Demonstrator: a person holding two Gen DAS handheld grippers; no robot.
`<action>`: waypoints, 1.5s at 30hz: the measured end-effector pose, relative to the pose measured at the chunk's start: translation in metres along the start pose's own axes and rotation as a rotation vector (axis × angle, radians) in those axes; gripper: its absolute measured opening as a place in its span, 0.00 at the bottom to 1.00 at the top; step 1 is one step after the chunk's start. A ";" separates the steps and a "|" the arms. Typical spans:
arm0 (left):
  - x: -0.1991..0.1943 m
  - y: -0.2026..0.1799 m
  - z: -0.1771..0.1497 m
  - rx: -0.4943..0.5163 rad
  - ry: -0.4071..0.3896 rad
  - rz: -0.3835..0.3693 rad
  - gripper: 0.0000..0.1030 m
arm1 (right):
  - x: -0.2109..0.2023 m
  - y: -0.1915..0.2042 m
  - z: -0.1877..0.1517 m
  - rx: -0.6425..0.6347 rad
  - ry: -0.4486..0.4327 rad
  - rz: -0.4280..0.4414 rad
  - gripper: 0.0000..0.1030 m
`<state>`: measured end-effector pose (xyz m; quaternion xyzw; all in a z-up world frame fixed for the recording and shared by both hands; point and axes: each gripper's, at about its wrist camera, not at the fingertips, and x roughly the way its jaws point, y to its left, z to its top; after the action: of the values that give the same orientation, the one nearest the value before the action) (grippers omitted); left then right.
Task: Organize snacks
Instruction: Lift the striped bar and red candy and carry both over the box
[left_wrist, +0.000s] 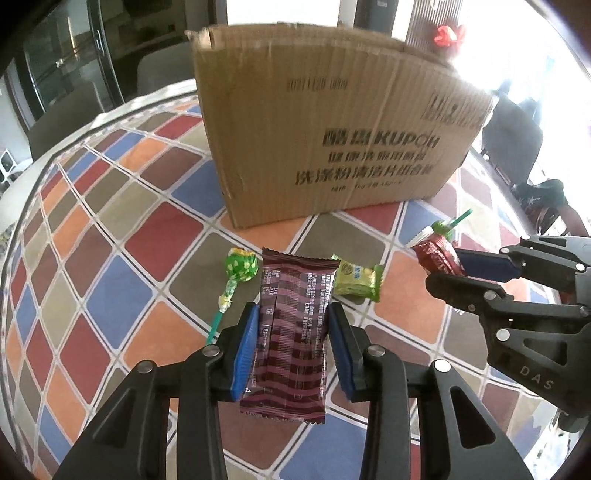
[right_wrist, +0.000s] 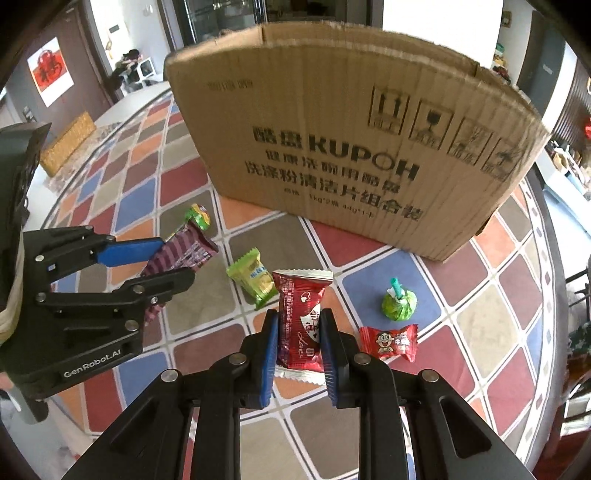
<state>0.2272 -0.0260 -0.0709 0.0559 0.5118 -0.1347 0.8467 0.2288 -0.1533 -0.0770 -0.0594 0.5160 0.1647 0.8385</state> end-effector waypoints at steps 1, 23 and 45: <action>-0.005 0.000 0.001 -0.001 -0.010 -0.001 0.36 | -0.005 -0.002 -0.001 0.001 -0.008 0.002 0.22; -0.108 -0.009 0.055 0.015 -0.264 0.006 0.36 | -0.103 -0.004 0.039 0.063 -0.271 0.013 0.22; -0.115 0.001 0.119 0.011 -0.338 0.022 0.36 | -0.125 -0.017 0.096 0.070 -0.376 -0.013 0.22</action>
<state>0.2781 -0.0327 0.0863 0.0427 0.3605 -0.1358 0.9218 0.2642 -0.1702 0.0767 -0.0016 0.3552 0.1496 0.9227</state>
